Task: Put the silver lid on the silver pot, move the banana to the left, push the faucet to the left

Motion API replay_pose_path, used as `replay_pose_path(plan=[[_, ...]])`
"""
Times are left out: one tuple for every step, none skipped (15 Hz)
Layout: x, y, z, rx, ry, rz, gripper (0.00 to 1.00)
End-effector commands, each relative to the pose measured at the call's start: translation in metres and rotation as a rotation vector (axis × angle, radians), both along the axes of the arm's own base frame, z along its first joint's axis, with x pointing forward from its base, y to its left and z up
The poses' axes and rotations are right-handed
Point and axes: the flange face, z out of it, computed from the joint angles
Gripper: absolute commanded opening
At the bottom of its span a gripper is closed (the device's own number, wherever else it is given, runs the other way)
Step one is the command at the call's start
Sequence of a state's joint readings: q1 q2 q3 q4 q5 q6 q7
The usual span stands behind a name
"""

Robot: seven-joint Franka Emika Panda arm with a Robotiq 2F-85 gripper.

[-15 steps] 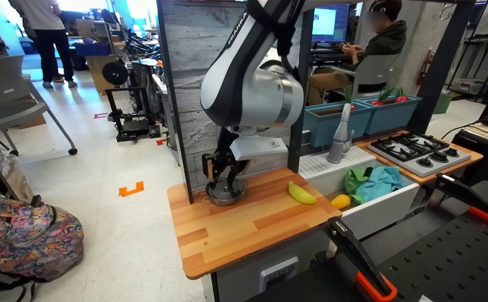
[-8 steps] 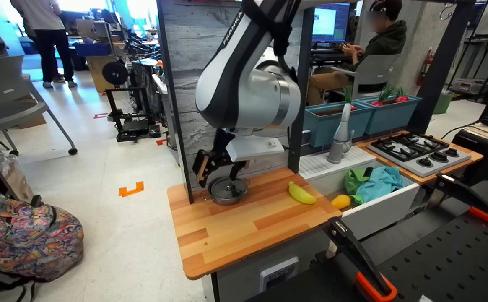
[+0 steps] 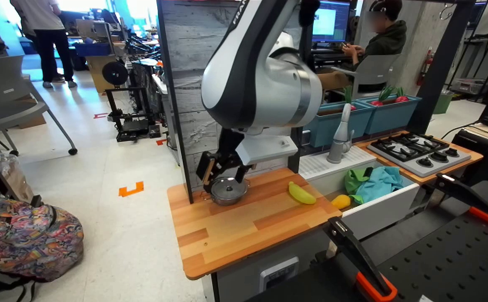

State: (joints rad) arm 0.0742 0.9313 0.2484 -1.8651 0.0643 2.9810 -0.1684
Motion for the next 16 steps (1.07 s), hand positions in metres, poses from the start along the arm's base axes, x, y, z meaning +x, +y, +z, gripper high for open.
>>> replay_pose_path(plan=[[-0.049, -0.029, 0.018, -0.034, 0.026, 0.014, 1.00], [-0.057, -0.038, 0.020, -0.042, 0.035, 0.013, 1.00], [-0.062, -0.050, 0.020, -0.044, 0.050, 0.010, 1.00], [-0.068, -0.059, 0.022, -0.048, 0.065, 0.006, 1.00], [-0.069, -0.071, 0.024, -0.058, 0.072, -0.006, 1.00], [-0.070, -0.082, 0.025, -0.071, 0.078, -0.010, 1.00], [-0.068, -0.094, 0.025, -0.080, 0.076, -0.017, 1.00], [-0.064, -0.105, 0.024, -0.081, 0.075, -0.025, 1.00], [-0.061, -0.114, 0.024, -0.084, 0.072, -0.034, 1.00], [-0.055, -0.124, 0.021, -0.089, 0.063, -0.042, 1.00], [-0.052, -0.133, 0.019, -0.090, 0.061, -0.051, 1.00], [-0.048, -0.142, 0.016, -0.093, 0.064, -0.061, 1.00], [-0.045, -0.150, 0.013, -0.099, 0.067, -0.074, 1.00], [-0.040, -0.157, 0.010, -0.101, 0.071, -0.083, 1.00], [-0.038, -0.161, 0.007, -0.098, 0.071, -0.090, 1.00], [-0.034, -0.164, 0.003, -0.095, 0.072, -0.098, 1.00]])
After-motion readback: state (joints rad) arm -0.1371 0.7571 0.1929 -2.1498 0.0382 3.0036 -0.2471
